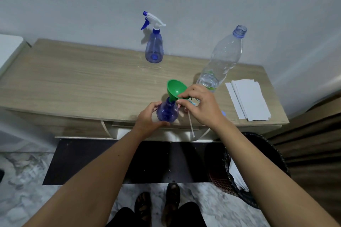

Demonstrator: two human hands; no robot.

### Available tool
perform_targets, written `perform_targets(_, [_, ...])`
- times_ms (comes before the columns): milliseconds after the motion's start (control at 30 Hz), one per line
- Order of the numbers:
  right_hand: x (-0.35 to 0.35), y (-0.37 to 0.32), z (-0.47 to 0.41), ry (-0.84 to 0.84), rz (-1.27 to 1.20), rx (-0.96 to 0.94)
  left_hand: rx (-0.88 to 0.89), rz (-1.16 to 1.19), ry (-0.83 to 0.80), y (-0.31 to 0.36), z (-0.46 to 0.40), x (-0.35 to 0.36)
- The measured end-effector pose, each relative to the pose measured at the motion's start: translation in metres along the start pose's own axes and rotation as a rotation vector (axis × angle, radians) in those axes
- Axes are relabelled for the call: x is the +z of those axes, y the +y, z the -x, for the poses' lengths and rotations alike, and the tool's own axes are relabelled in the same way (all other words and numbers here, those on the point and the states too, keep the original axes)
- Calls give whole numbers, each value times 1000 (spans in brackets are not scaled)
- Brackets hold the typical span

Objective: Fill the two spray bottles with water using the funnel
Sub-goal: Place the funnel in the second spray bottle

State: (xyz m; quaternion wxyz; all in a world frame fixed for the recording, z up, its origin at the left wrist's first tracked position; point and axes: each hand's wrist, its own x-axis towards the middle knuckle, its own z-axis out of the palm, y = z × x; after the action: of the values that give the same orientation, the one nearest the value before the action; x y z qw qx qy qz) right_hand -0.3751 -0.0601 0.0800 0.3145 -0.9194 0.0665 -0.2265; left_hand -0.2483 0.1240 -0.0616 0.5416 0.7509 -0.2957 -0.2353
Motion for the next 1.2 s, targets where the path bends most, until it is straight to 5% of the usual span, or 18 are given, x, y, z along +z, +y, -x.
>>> perform_targets(767, [-1, -3, -2, -78, 14, -28, 36, -84, 14, 9, 5, 2])
perform_targets(1000, [-8, -4, 5, 38, -90, 36, 44, -116, 23, 9, 5, 3])
perform_targets(1200, [-28, 13, 10, 384, -103, 256, 43, -170, 34, 7, 3, 5])
